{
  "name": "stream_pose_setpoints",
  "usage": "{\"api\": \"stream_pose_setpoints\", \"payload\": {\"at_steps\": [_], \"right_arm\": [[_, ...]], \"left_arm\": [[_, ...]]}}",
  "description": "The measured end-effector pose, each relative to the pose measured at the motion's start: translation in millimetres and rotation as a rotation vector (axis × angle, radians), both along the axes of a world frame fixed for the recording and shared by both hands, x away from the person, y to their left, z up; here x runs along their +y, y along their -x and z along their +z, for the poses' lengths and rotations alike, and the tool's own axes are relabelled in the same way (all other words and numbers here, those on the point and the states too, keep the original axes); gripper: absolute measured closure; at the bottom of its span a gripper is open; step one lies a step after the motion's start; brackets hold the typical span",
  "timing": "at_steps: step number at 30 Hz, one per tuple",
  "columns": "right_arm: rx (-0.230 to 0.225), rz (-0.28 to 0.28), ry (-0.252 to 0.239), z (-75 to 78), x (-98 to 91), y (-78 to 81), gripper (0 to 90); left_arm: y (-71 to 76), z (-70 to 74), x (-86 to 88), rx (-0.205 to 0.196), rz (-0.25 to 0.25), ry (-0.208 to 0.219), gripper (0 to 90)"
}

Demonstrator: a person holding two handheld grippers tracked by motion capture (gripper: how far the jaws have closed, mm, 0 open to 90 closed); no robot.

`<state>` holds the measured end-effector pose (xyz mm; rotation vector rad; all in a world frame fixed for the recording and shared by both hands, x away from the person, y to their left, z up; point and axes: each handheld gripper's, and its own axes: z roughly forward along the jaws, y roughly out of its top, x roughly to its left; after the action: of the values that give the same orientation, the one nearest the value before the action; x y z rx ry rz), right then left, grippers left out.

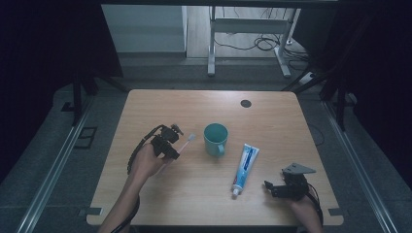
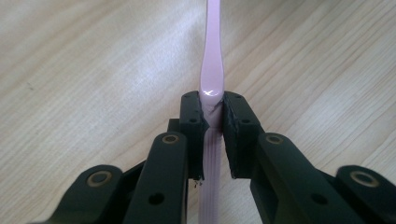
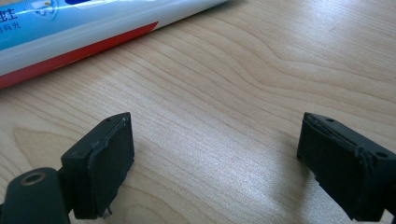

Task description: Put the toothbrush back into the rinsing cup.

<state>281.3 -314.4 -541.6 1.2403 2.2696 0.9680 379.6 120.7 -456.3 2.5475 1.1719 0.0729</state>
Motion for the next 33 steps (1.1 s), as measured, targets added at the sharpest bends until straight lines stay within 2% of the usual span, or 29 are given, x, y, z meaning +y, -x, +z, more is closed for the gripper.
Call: {"api": "stream_pose_setpoints", "payload": {"at_steps": [6, 18, 24, 33], "right_arm": [[0.0, -0.001, 0.0, 0.0, 0.0, 0.0, 10.5], [-0.002, 0.0, 0.0, -0.1, 0.0, -0.1, 10.5], [-0.002, 0.001, 0.001, -0.1, -0.1, -0.2, 10.5], [-0.002, 0.001, 0.0, -0.1, -0.1, -0.2, 10.5]], "left_arm": [[1.2, 9.6, 4.5, -0.059, 0.016, 0.046, 79.2], [3.5, 26.1, 2.8, -0.152, -0.012, 0.121, 79.1], [5.0, 32.9, 1.3, -0.207, -0.008, 0.155, 79.2], [6.3, 41.2, 1.5, -0.265, -0.017, 0.215, 79.1]]}}
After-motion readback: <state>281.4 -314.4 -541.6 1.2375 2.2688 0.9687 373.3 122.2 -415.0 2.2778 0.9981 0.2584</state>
